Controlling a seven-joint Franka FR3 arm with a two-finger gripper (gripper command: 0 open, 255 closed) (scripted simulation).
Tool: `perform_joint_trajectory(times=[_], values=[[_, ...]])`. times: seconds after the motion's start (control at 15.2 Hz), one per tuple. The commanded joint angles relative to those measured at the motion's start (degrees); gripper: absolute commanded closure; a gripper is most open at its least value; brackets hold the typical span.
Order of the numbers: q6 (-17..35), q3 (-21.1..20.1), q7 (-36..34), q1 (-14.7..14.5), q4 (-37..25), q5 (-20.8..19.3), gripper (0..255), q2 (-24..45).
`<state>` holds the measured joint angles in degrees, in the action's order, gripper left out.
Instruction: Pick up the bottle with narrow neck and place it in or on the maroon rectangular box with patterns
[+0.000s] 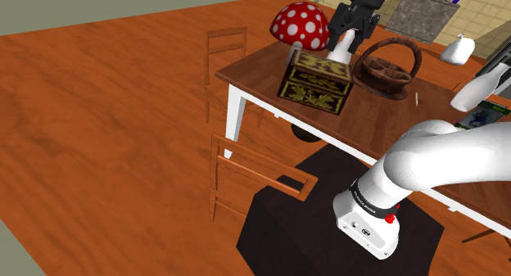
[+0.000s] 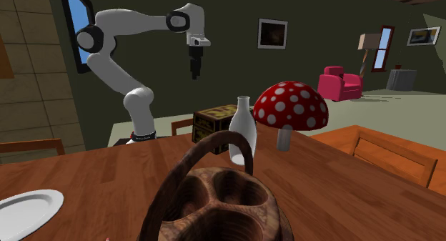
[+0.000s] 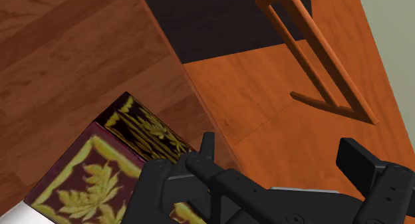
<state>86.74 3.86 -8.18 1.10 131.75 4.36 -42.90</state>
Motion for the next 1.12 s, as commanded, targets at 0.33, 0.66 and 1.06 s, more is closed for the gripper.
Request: perform_joint_trajectory(times=[0.33,0.66,1.06], values=[[3.91,4.85,5.63,1.89,-1.46,-4.17,0,4.26],[7.87,9.67,11.09,3.4,-4.39,-7.24,0,9.68],[12.31,15.44,17.66,4.62,-9.87,-9.02,0,17.55]])
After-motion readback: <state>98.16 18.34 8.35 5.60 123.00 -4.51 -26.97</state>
